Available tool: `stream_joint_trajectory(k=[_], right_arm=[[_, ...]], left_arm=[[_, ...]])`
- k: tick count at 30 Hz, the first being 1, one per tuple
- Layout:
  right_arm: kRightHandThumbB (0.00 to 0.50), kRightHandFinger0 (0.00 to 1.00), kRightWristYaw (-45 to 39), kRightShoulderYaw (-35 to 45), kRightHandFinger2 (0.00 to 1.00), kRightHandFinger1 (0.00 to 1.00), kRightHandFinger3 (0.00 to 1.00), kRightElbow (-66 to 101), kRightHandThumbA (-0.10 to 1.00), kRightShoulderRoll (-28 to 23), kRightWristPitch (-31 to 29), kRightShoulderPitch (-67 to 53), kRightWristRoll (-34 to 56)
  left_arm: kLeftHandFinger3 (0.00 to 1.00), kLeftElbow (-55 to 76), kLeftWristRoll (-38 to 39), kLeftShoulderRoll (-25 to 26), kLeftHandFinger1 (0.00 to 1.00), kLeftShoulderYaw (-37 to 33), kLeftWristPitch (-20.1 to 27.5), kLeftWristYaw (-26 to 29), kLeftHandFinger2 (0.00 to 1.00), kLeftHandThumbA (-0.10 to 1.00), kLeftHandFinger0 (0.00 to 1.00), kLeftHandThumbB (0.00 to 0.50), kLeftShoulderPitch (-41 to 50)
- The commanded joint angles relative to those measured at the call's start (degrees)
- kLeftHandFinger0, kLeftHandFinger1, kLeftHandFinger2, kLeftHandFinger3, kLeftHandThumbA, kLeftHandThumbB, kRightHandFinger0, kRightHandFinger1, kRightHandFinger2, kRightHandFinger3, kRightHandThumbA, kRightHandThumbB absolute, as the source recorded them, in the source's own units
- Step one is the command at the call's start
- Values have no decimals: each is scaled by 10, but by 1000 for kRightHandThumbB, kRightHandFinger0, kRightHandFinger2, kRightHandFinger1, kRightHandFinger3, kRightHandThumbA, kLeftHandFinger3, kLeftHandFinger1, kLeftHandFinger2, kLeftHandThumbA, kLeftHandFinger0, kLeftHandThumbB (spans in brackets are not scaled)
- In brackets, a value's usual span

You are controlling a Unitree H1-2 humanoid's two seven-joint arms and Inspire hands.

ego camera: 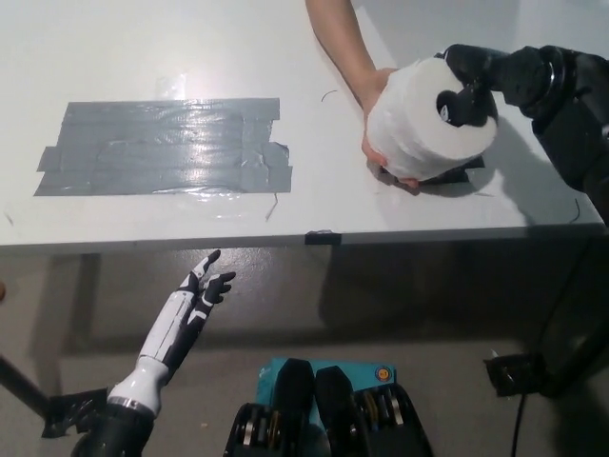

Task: A person hands over a roll of toilet paper to the robot , and the robot inserts its right thumb into the hole in the centre to grab the roll, and then places it on the balck area on the desk.

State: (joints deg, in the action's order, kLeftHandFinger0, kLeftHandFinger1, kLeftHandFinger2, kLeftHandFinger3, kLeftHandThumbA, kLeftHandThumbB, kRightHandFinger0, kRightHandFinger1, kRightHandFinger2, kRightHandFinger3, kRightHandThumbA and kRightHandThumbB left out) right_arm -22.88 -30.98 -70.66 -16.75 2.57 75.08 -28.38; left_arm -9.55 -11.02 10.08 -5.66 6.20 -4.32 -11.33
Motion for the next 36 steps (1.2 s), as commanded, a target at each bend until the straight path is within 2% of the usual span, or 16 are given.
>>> stream_joint_trajectory(k=[1,3,6,7,8,10,14,18,19,20,22,23,25,26,31,36], right_arm=[[183,208,39,10,1000,763,942,-32,-100,-11,-44,26,-1],[168,216,31,14,1000,793,1000,-26,-100,-16,-43,30,2],[161,302,22,32,1000,891,1000,-18,-100,-26,-33,35,14],[159,305,21,36,1000,894,1000,-13,-100,-30,-31,33,15],[163,359,24,37,1000,927,1000,-13,-100,-33,-40,32,14],[150,365,26,37,1000,914,1000,-12,-100,-37,-45,35,9],[165,393,19,53,1000,872,986,-3,-100,-44,-30,39,20],[150,486,8,92,1000,815,891,10,-100,-55,-13,38,50],[138,337,1,100,972,708,953,17,-100,-61,-10,39,54],[134,299,-3,107,994,709,992,21,-100,-64,-6,41,55],[128,200,-1,111,1000,742,1000,28,-100,-67,-9,42,54],[138,184,1,114,1000,772,1000,35,-100,-71,-14,42,52],[149,215,8,108,1000,815,1000,50,-100,-81,-29,40,37],[130,245,2,120,1000,810,1000,56,-100,-84,-25,40,49],[118,317,-18,143,1000,798,1000,98,-100,-94,14,41,61],[132,154,-24,146,1000,633,1000,112,-100,-98,25,44,57]], left_arm=[[1000,4,-3,14,827,1,27,-3,832,1000,864,0,-19],[1000,1,-5,16,819,0,30,-2,831,1000,857,0,-21],[1000,5,2,14,821,0,23,-5,831,1000,864,0,-19],[1000,4,2,14,820,-1,22,-6,830,1000,865,0,-19],[1000,1,2,13,808,-1,25,-4,828,1000,862,0,-19],[1000,-1,4,13,806,0,28,-3,828,1000,862,0,-18],[1000,-2,-1,16,805,-1,30,-2,832,1000,863,0,-17],[1000,-6,2,15,804,-2,33,-3,831,1000,860,0,-18],[1000,-6,2,15,805,-2,31,-4,834,1000,858,5,-17],[1000,-6,3,15,805,-2,31,-5,834,1000,857,4,-16],[1000,-6,2,15,791,-2,32,-4,819,1000,851,2,-16],[1000,-6,0,15,786,-2,34,-3,814,1000,851,0,-15],[1000,-7,-2,16,777,-4,37,-3,805,1000,848,6,-16],[1000,-8,-2,16,772,-5,38,-3,800,1000,847,0,-16],[1000,-3,-1,14,768,-3,26,-3,808,1000,840,13,-12],[1000,1,-5,14,763,-5,24,-2,799,1000,840,0,-8]])
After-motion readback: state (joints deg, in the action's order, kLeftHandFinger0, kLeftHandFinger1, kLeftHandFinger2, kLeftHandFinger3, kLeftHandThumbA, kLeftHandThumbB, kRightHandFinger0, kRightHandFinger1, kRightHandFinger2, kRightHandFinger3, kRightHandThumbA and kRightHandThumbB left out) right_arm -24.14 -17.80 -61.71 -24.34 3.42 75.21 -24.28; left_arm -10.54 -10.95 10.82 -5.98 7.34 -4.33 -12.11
